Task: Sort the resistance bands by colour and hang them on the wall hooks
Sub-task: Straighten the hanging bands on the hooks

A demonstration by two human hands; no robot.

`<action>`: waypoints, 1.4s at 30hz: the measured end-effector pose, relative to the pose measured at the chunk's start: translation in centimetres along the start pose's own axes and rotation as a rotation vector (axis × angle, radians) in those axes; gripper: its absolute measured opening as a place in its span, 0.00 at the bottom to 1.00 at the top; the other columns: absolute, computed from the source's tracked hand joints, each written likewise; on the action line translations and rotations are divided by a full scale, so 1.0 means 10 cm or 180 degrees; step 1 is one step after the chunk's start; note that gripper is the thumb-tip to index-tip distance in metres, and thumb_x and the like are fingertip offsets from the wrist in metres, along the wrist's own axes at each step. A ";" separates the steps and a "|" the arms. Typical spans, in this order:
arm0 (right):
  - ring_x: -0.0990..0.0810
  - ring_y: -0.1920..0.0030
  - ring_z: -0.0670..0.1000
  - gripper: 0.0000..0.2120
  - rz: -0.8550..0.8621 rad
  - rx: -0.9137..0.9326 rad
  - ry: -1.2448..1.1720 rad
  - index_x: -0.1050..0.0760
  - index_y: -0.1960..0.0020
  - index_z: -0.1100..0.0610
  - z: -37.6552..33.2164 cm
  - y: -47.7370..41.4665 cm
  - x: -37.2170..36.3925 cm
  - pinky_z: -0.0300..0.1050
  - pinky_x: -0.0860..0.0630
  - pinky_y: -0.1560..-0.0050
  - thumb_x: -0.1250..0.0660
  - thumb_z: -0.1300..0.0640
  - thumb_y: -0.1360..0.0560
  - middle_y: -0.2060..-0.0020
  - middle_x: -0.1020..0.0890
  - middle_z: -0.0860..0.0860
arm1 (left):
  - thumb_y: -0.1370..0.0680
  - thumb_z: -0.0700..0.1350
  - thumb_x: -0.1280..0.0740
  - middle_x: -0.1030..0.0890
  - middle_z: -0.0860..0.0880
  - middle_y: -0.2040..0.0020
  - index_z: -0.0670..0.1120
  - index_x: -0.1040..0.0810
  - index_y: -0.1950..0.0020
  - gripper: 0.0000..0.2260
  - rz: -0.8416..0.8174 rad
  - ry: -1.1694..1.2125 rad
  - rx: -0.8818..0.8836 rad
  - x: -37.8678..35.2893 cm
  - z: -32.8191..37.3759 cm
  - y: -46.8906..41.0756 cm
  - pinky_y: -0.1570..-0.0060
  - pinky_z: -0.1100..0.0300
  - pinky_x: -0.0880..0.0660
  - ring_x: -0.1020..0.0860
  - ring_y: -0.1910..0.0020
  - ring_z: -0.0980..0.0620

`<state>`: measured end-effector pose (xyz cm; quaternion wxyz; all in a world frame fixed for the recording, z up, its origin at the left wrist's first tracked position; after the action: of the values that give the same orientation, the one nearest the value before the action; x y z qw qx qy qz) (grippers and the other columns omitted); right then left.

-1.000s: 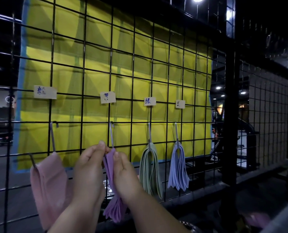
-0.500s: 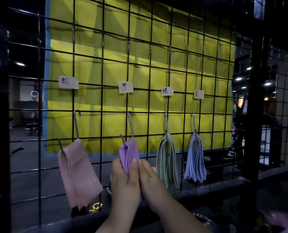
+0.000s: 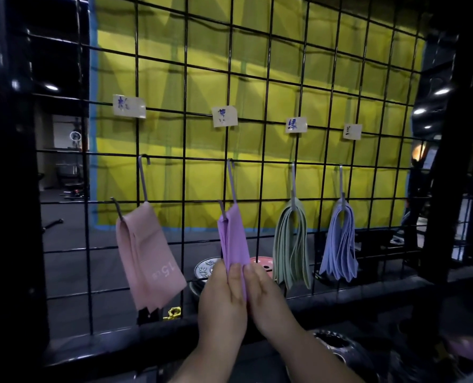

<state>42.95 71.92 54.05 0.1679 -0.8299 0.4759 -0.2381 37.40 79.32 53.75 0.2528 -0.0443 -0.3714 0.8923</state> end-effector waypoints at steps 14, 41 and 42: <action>0.30 0.71 0.41 0.16 0.0277 0.0079 0.0231 0.30 0.58 0.60 0.11 0.02 -0.07 0.33 0.35 0.69 0.48 0.53 0.17 0.70 0.27 0.49 | 0.23 0.61 0.54 0.22 0.51 0.62 0.51 0.27 0.54 0.20 -0.0223 -0.0397 0.0182 0.02 -0.06 0.04 0.57 0.51 0.24 0.22 0.59 0.48; 0.23 0.67 0.46 0.15 0.0893 0.0496 0.1060 0.26 0.61 0.52 -0.02 0.30 0.49 0.49 0.25 0.61 0.43 0.48 0.19 0.68 0.21 0.48 | 0.19 0.55 0.45 0.24 0.49 0.74 0.49 0.28 0.66 0.19 -0.1814 -0.0252 0.0564 0.10 0.50 0.21 0.66 0.58 0.28 0.27 0.76 0.54; 0.22 0.66 0.45 0.17 0.0987 0.0565 0.1033 0.25 0.62 0.52 -0.08 0.30 0.54 0.47 0.25 0.62 0.44 0.46 0.20 0.68 0.20 0.48 | 0.19 0.54 0.44 0.25 0.50 0.74 0.51 0.28 0.66 0.17 -0.1622 0.0004 0.0460 0.08 0.59 0.16 0.66 0.57 0.29 0.28 0.75 0.56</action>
<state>42.73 65.71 54.45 0.1961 -0.6797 0.5955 -0.3806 34.44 74.97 56.96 0.4720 0.0683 -0.3057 0.8240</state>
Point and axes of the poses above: each hand's wrist, its own y-axis away from the middle knuckle, its own x-axis out of the back of the hand, z = x × y, the point moved 3 cm from there along -y, towards the middle knuckle
